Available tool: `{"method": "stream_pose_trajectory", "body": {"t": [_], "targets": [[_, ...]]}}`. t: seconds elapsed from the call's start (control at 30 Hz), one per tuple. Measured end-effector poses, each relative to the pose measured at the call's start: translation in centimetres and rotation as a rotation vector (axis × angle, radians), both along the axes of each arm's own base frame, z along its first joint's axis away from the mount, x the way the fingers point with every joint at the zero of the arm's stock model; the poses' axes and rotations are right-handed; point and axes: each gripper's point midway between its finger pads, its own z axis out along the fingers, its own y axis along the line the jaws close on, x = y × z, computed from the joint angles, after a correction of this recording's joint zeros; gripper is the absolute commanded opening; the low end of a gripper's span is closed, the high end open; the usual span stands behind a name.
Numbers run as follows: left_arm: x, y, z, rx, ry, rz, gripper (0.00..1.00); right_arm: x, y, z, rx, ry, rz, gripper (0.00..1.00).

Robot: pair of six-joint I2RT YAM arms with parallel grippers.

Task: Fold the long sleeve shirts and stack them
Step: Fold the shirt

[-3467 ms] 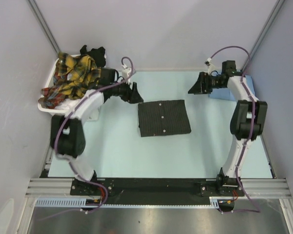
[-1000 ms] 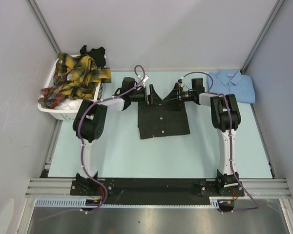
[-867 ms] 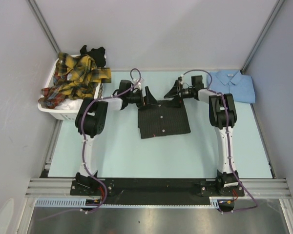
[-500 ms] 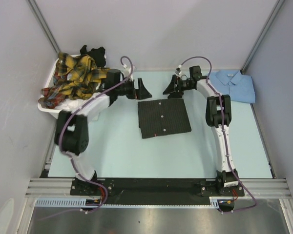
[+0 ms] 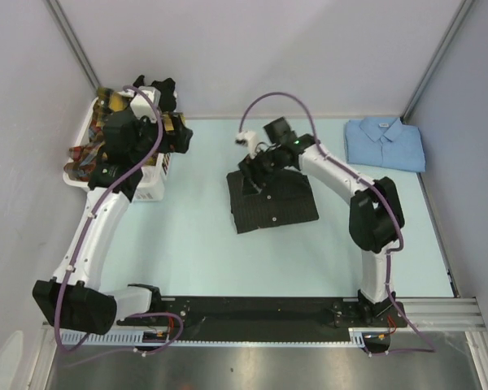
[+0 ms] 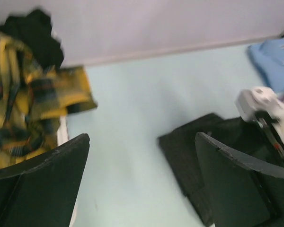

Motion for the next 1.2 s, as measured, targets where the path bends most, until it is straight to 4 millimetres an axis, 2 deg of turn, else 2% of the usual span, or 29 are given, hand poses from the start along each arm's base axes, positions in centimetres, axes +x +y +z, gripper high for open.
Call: {"method": "stream_pose_trajectory", "body": {"t": [0.1, 0.17, 0.2, 0.27, 0.3, 0.33, 0.4, 0.47, 0.53, 0.6, 0.8, 0.87, 1.0, 1.07, 1.1, 1.13, 1.17, 1.2], "targets": [[-0.3, 2.0, -3.4, 0.000, 0.124, 0.041, 0.99, -3.3, 2.6, -2.1, -0.081, -0.041, 0.078, 0.79], [-0.8, 2.7, -5.1, -0.008, 0.187, 0.052, 0.99, -4.7, 3.1, -4.3, -0.139, -0.026, 0.096, 0.79], [-1.1, 2.9, -5.7, -0.013, 0.209, 0.053, 0.99, -4.7, 2.8, -5.4, -0.169, -0.017, 0.089, 0.79], [-1.6, 2.9, -6.5, -0.020, 0.237, 0.048, 0.99, -3.5, 1.6, -6.9, -0.208, -0.005, 0.048, 0.76], [-1.9, 2.8, -6.8, -0.022, 0.245, 0.040, 0.99, -2.7, 0.8, -7.1, -0.214, 0.000, 0.025, 0.68], [-2.4, 2.7, -7.4, -0.024, 0.260, 0.031, 0.99, -1.5, -0.6, -7.3, -0.217, 0.013, -0.013, 0.64], [-3.2, 2.5, -8.0, -0.029, 0.275, 0.016, 1.00, 0.3, -2.9, -6.8, -0.207, 0.036, -0.068, 0.57], [-3.9, 2.3, -8.6, -0.034, 0.290, 0.005, 0.99, 2.2, -4.8, -6.0, -0.185, 0.039, -0.125, 0.55], [-4.4, 2.1, -9.2, -0.042, 0.306, -0.007, 0.99, 2.2, -5.5, -5.6, -0.175, 0.037, -0.140, 0.49], [-4.6, 1.9, -9.7, -0.051, 0.322, -0.015, 0.99, 0.1, -4.6, -5.4, -0.174, 0.032, -0.102, 0.45], [-4.5, 1.7, -10.2, -0.062, 0.342, -0.022, 0.99, -8.7, 2.4, -6.4, -0.189, 0.009, 0.144, 0.46], [-4.5, 1.7, -10.2, -0.065, 0.344, -0.022, 1.00, -10.2, 3.3, -7.0, -0.202, 0.005, 0.189, 0.46], [-4.6, 1.8, -10.3, -0.071, 0.348, -0.020, 0.99, -10.0, 3.5, -9.4, -0.246, 0.003, 0.189, 0.46], [-4.6, 1.8, -10.4, -0.072, 0.353, -0.015, 0.99, -9.6, 3.3, -11.3, -0.281, 0.009, 0.183, 0.41], [-4.6, 1.9, -10.4, -0.071, 0.354, -0.013, 1.00, -9.5, 3.2, -12.2, -0.293, 0.012, 0.183, 0.29], [-4.7, 1.9, -10.4, -0.070, 0.357, -0.012, 0.99, -9.2, 3.4, -12.2, -0.287, -0.003, 0.182, 0.20], [-4.7, 2.0, -10.5, -0.069, 0.359, -0.011, 1.00, -8.8, 3.4, -12.3, -0.293, -0.027, 0.178, 0.00], [-4.8, 2.0, -10.5, -0.066, 0.360, -0.010, 0.99, -8.7, 3.4, -12.5, -0.292, -0.036, 0.185, 0.00]]}}
